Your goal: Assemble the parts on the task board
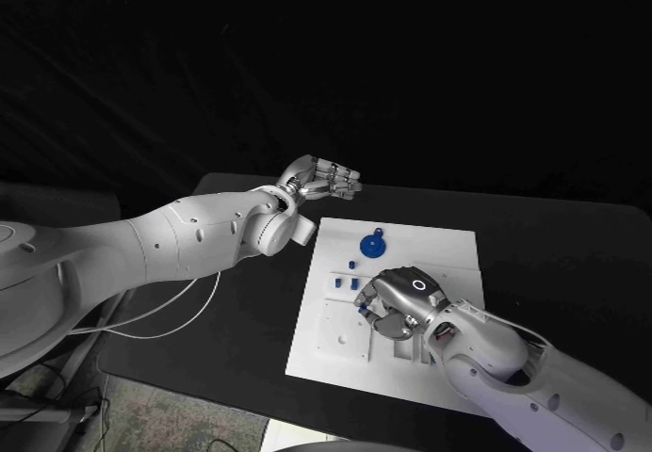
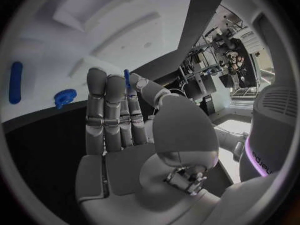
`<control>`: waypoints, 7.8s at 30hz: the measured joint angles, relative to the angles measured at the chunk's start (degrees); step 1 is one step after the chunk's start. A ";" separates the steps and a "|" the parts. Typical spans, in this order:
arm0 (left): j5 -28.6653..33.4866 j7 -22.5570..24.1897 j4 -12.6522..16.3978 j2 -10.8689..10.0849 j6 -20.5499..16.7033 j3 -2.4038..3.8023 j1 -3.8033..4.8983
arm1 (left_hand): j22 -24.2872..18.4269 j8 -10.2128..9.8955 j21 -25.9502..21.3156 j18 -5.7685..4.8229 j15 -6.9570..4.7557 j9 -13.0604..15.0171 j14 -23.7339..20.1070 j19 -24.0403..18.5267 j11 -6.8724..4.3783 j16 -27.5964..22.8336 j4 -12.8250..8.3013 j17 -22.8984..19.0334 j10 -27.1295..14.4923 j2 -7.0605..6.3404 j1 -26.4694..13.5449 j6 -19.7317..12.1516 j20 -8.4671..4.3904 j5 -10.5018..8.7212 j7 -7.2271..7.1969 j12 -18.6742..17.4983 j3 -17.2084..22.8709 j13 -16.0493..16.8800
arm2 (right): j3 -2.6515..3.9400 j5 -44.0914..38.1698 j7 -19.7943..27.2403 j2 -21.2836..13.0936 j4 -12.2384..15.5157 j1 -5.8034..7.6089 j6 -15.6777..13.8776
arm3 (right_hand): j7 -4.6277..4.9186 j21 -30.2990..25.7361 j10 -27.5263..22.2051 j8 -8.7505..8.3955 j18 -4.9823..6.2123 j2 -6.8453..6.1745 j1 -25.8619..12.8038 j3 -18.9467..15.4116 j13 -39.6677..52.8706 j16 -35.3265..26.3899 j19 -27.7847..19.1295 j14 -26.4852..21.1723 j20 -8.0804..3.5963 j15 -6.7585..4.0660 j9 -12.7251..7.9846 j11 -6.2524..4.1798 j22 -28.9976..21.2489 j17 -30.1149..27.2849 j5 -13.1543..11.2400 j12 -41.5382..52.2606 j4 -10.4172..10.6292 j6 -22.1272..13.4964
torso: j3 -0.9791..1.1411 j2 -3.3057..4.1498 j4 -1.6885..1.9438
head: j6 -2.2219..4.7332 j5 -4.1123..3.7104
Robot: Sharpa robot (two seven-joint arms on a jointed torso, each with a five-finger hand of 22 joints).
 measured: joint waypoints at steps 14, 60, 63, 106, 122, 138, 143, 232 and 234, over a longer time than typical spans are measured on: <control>0.17 0.00 0.06 0.08 -0.09 0.00 0.01 | -0.09 0.00 0.00 0.00 0.00 0.00 0.00 0.00 0.00 0.00 0.00 0.00 0.00 0.04 0.04 0.00 0.00 0.00 0.00 0.00 0.00 0.00 | -1.21 -1.11 0.37 1.04 -2.20 -0.62 0.06 | 0.04 -0.19 -0.03 0.18 0.00 0.12 -0.13 -0.02 -0.03 0.00 -0.04 -0.23 -0.20 -0.21 0.01 0.01 0.39 -0.06 0.20 0.07 -0.02 -0.05 | 0.03 0.03 -0.02 | -1.41 1.71; 0.33 -0.46 0.32 -0.31 0.46 0.00 0.06 | -1.51 0.00 0.00 0.00 0.20 0.00 -0.20 0.21 0.20 0.00 0.54 0.00 -0.20 0.23 0.23 0.00 0.21 0.00 0.00 0.00 -0.55 0.00 | -1.99 -2.63 0.05 2.17 -4.94 -0.70 -0.31 | -0.12 -0.84 -0.19 0.01 0.01 0.19 -0.54 -0.23 0.02 0.00 0.06 -0.22 -0.08 -0.20 0.04 -0.21 1.30 -0.33 0.34 -0.21 -0.24 -0.09 | 0.04 0.00 -0.08 | -2.48 2.10; 0.33 -0.50 0.35 -0.31 0.51 0.00 0.06 | -1.51 0.00 0.00 -0.01 0.20 0.00 -0.20 0.21 0.20 0.00 0.54 0.00 -0.20 0.23 0.23 0.00 0.21 0.00 0.00 0.00 -0.55 0.00 | -2.08 -2.89 -0.19 2.28 -4.97 -0.69 -0.15 | -0.12 -0.84 -0.19 0.00 0.01 0.17 -0.56 -0.24 0.02 0.00 0.07 -0.22 -0.08 -0.20 0.05 -0.21 1.48 -0.38 0.34 -0.22 -0.24 -0.09 | 0.04 0.00 -0.09 | -2.54 2.06; 0.40 -0.74 0.38 -0.18 0.67 0.00 0.15 | -2.36 0.00 0.00 0.00 -0.01 0.00 -0.40 0.20 0.21 0.00 0.71 0.00 -0.61 0.00 0.46 -0.31 0.20 0.00 0.31 0.00 -0.71 0.00 | -3.37 -2.94 -1.51 1.21 -3.62 -0.74 -2.49 | 0.37 -6.34 -17.29 0.57 3.16 -1.62 0.41 -19.04 -0.08 -1.07 -0.04 -1.07 2.49 2.37 -0.26 4.62 -2.42 -3.33 3.29 0.29 1.82 -11.62 | 0.07 -0.03 -0.12 | -2.48 1.06; 0.46 -0.70 0.36 -0.67 0.68 0.00 0.15 | -2.55 0.00 0.00 0.00 -0.01 0.00 -0.40 0.20 0.21 0.00 0.71 0.00 -0.61 0.00 0.46 -0.31 0.20 0.00 0.30 0.00 -0.71 0.00 | 6.40 1.61 -1.55 -6.47 2.81 -0.67 -3.45 | -0.03 -4.62 -12.76 0.57 3.16 -1.44 0.58 -19.97 -0.07 0.15 -0.03 -0.40 2.06 1.80 -0.25 3.18 -1.89 -2.94 1.24 0.29 -0.90 -11.21 | -0.01 -0.15 -0.36 | -0.97 -0.86; 0.50 -0.55 0.29 -0.88 0.67 -0.01 0.16 | -2.66 0.00 0.23 0.00 -0.01 0.00 -0.40 0.62 0.21 0.00 0.71 0.00 -0.61 0.23 0.68 -0.31 0.20 0.00 0.31 0.00 -0.71 0.00 | 8.19 4.12 -3.27 -10.86 0.56 0.19 5.50 | -1.44 -5.81 -17.09 0.57 3.05 -3.89 4.34 -25.27 -0.06 0.15 -0.10 -1.04 2.35 2.41 -0.25 4.41 -2.83 -3.24 -1.45 0.29 6.05 -13.31 | 0.03 -0.12 -0.30 | -0.16 -1.92; 0.51 -0.52 0.28 -0.88 0.67 -0.02 0.16 | -2.65 0.00 0.23 0.00 -0.01 0.00 -0.40 0.62 0.21 0.00 0.71 0.00 -0.60 0.23 0.68 -0.31 0.20 0.00 0.31 0.00 -0.71 0.00 | 8.19 4.02 -3.99 -10.49 -0.56 0.24 7.81 | -1.59 -6.15 -17.30 0.57 3.01 -4.18 5.83 -25.20 -0.06 0.15 -0.03 -1.05 2.48 2.42 -0.24 4.63 -2.90 -3.37 -2.05 0.29 7.99 -14.15 | 0.02 -0.09 -0.26 | -0.14 -2.03; 0.60 -0.57 -1.46 0.44 0.75 -0.08 0.17 | -3.03 0.00 0.23 0.00 -0.01 0.00 -0.40 0.61 0.21 0.00 0.87 0.00 -0.60 0.22 0.68 -0.31 0.20 0.00 0.31 0.00 -0.54 0.00 | 7.21 14.29 -8.63 -5.19 5.45 1.15 6.36 | 0.44 -2.40 1.04 0.13 -0.59 2.19 -0.24 -3.30 0.15 1.21 -0.13 -0.22 -0.52 -0.61 -0.06 -0.81 1.15 -1.54 -6.98 0.10 0.46 -1.21 | -0.10 -0.21 -0.26 | -1.02 -0.12; 0.61 -0.57 -1.68 0.71 0.80 -0.10 0.17 | -3.03 0.00 0.23 0.00 -0.01 0.00 -0.40 0.61 0.20 0.00 0.87 0.00 -0.60 0.22 0.68 -0.31 0.20 0.00 0.31 0.00 -0.54 0.00 | 6.75 14.08 -8.43 -4.36 5.36 1.15 6.67 | 0.44 -2.40 1.04 0.13 -0.77 2.24 -0.30 -3.30 0.15 1.21 -0.13 -0.22 -0.52 -0.61 -0.06 -0.81 1.18 -1.54 -6.98 0.10 0.46 -1.21 | -0.14 -0.22 -0.23 | -1.09 0.27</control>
